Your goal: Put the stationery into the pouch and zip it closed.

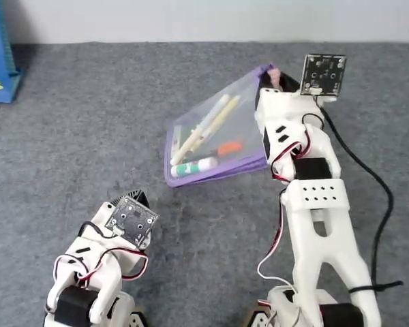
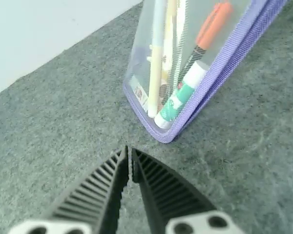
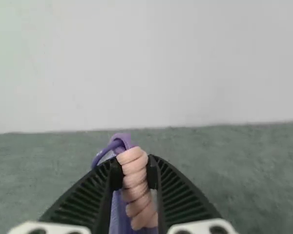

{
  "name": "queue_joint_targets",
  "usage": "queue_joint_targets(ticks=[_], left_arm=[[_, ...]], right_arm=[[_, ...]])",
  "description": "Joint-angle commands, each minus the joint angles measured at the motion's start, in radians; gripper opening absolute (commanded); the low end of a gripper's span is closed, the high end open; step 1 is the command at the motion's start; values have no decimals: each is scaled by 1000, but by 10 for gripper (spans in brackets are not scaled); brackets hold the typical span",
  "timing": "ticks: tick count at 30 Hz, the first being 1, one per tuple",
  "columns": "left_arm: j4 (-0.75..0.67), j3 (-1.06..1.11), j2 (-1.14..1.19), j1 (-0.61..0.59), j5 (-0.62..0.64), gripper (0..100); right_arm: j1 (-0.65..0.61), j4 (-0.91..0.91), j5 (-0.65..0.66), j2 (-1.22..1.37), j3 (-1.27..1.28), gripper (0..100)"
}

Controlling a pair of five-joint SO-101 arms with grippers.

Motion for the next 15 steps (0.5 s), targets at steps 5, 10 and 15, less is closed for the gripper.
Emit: queue_joint_targets(ticks=[5,10,15], left_arm=[[-3,-19,-14,-9,11,26],[-17,-21,-14,-9,34,71],[-9,-73,-14,-11,118,73]], right_arm=[[2,229,-12,-24,-66,266],[-5,427,-32,-142,-61,250],[-5,645,-83,-317,-61,190]])
